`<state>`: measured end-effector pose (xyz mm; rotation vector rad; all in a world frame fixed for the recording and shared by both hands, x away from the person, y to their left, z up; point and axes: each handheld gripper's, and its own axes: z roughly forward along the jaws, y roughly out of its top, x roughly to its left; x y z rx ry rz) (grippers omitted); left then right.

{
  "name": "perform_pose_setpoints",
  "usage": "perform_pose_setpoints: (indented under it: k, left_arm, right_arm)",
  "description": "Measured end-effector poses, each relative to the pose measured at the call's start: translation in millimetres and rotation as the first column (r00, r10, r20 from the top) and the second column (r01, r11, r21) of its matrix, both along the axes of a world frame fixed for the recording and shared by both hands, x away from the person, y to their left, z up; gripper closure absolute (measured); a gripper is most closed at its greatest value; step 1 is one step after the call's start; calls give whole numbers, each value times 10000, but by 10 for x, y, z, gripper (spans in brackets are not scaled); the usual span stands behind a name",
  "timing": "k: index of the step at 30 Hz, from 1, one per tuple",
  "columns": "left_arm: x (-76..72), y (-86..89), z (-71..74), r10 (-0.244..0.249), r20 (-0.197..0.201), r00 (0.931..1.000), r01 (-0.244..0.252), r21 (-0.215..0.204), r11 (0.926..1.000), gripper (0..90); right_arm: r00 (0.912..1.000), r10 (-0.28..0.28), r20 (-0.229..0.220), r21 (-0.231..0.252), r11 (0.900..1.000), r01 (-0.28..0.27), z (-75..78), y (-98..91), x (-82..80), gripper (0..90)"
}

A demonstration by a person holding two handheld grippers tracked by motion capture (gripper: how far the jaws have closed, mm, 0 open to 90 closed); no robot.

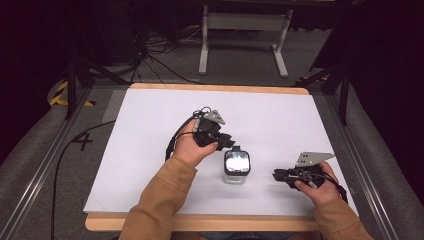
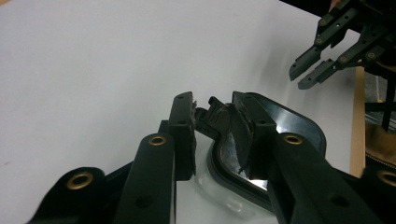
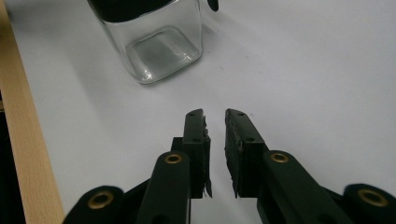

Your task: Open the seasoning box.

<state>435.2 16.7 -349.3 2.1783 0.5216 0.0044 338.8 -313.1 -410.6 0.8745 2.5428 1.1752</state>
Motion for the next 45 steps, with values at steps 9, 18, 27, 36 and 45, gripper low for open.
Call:
perform_pose_setpoints:
  k: [9, 18, 27, 36, 45]
  left_arm:
    - [127, -146, -88, -12, -476, 9989, 24, 258, 9997, 800]
    - [167, -227, -127, -62, -882, 9961, 84, 244, 9997, 835]
    - [156, -210, -122, 64, -1051, 9944, -40, 229, 9997, 889]
    - [161, -210, -127, 97, -1039, 9945, -78, 186, 9998, 895]
    - [173, -206, -132, 77, -1064, 9943, -61, 155, 9999, 895]
  right_arm:
    - [9995, -297, -109, -23, 9996, 296, -38, -71, -82, 789]
    - [9992, -361, -153, -51, 9993, 360, -56, -97, -117, 777]
    - [9998, -14, -173, 44, 10000, 14, -55, 23, -125, 778]
    - [9992, 387, 117, 161, 9991, -389, -7, 224, -131, 788]
    - [9952, 850, 492, 436, 9952, -871, 115, 480, -147, 870]
